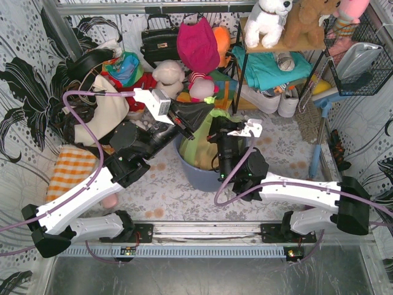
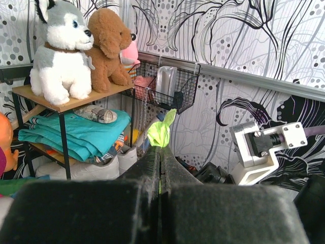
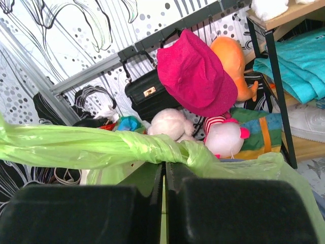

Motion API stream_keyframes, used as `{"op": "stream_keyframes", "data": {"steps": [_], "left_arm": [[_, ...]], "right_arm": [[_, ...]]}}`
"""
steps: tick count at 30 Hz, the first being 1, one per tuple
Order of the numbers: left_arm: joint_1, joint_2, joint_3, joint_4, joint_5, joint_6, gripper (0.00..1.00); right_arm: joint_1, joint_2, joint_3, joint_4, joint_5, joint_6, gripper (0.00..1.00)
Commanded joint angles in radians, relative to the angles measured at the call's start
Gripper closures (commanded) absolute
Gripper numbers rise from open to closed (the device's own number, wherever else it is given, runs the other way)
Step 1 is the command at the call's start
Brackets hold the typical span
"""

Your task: Tie the trash bag

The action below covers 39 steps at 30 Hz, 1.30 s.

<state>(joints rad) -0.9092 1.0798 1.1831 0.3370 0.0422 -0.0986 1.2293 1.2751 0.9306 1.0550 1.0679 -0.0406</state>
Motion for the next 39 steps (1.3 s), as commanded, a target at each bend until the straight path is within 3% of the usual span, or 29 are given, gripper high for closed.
{"op": "stream_keyframes", "data": {"steps": [1,6,11,12,15,17,20,26,28,31,35,39], "left_arm": [[-0.003,0.001,0.037,0.035,0.026,0.003,1.00],[-0.003,0.002,0.045,0.023,0.039,0.005,1.00],[-0.003,-0.007,0.043,0.010,0.036,0.006,0.99],[-0.003,-0.011,0.043,0.007,0.028,0.009,0.94],[-0.003,-0.028,0.038,-0.006,-0.029,0.018,0.56],[-0.003,-0.048,0.028,-0.010,-0.100,0.025,0.44],[-0.003,-0.087,0.002,0.004,-0.219,0.035,0.38],[0.000,-0.161,-0.040,0.008,-0.504,0.038,0.35],[0.017,-0.174,-0.051,-0.005,-0.534,0.017,0.35],[0.097,-0.156,-0.029,-0.091,-0.426,-0.062,0.35],[0.237,-0.103,-0.015,-0.160,-0.083,-0.146,0.37],[0.295,-0.022,-0.013,-0.156,0.258,-0.176,0.37]], "right_arm": [[-0.001,0.064,0.018,0.339,0.025,-0.235,1.00],[-0.015,0.153,0.053,0.513,-0.003,-0.365,1.00],[-0.051,0.143,0.052,0.393,-0.073,-0.228,1.00],[-0.059,0.134,0.053,0.341,-0.087,-0.187,1.00],[-0.067,0.108,0.035,0.273,-0.107,-0.122,1.00],[-0.067,0.095,0.024,0.257,-0.108,-0.103,1.00],[-0.067,0.074,0.016,0.195,-0.114,-0.054,1.00],[-0.067,0.041,0.007,0.144,-0.108,-0.025,1.00],[-0.068,0.030,0.004,0.124,-0.103,-0.016,1.00],[-0.067,0.013,0.001,0.083,-0.096,0.002,1.00],[-0.067,-0.003,-0.003,0.036,-0.089,0.024,1.00],[-0.067,-0.011,-0.004,0.014,-0.083,0.038,1.00]]}}
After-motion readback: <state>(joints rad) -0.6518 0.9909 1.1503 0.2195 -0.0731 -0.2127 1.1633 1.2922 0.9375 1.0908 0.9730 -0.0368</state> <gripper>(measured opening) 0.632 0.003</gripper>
